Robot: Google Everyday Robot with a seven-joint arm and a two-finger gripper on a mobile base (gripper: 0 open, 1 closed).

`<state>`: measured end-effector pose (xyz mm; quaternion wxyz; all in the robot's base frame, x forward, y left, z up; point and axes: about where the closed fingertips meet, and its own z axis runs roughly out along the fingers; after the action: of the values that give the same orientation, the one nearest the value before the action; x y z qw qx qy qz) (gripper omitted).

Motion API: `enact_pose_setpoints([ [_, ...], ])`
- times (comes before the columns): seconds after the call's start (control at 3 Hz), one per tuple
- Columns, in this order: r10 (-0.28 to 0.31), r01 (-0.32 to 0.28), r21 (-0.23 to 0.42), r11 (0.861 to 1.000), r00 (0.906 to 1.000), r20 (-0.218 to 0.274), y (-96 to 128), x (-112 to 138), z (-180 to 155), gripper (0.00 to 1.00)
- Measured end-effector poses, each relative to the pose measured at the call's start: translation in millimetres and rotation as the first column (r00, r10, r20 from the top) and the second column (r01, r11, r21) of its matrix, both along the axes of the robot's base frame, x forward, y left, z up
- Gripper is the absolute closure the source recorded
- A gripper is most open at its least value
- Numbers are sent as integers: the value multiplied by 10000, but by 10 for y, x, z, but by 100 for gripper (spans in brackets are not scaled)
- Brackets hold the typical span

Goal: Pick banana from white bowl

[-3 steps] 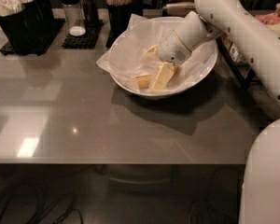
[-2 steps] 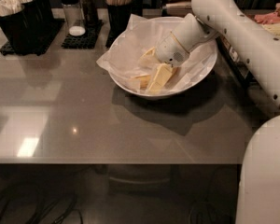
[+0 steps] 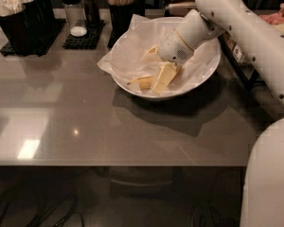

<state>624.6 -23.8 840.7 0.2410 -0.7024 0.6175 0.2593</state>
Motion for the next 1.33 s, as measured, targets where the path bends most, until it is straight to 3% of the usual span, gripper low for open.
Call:
enact_pose_setpoints([
  [0.67,-40,63,-299,9995,9970,773,-201,-21,440,11],
  [1.33,-104,118,-229,9997,9982,598,-134,11,302,18],
])
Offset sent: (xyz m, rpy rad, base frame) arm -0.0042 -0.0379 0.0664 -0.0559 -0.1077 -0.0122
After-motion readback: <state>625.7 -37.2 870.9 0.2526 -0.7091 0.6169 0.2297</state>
